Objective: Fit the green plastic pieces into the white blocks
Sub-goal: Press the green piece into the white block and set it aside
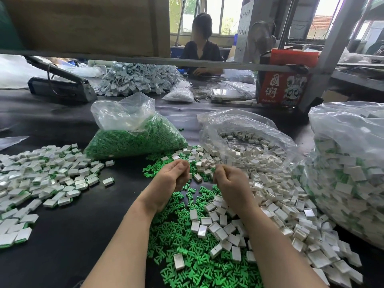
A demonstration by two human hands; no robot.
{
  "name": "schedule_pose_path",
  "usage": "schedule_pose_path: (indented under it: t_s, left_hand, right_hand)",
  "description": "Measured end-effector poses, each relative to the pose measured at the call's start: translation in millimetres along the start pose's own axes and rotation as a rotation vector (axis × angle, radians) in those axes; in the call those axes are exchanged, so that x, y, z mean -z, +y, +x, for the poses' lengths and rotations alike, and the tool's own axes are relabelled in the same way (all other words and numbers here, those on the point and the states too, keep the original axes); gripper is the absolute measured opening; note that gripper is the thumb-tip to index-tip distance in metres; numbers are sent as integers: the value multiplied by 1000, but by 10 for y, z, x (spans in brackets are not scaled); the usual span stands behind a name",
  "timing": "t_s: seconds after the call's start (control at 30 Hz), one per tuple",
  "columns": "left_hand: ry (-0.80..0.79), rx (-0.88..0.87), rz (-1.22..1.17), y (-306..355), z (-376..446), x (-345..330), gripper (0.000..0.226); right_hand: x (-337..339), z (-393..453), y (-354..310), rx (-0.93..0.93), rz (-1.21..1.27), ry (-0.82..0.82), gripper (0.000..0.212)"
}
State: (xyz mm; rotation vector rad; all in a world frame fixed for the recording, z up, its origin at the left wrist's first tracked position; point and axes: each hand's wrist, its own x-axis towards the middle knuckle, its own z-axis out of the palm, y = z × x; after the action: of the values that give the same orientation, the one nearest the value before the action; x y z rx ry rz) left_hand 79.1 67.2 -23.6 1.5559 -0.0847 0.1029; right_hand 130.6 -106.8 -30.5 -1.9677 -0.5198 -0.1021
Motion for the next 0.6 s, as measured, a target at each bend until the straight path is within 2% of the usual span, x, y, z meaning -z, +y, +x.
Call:
schedule_pose_path:
  t_s: [0.17, 0.33, 0.6]
  left_hand:
    - [-2, 14, -2, 3, -5, -4, 30]
    - [-3, 11, 14, -4, -4, 0, 30]
    - [10, 29, -13, -30, 12, 7, 29]
  right_hand:
    - [18, -9, -47, 16, -78, 16, 42]
    - [20, -28, -74, 16, -100, -37, 38]
    - [29, 2, -47, -27, -12, -113, 31]
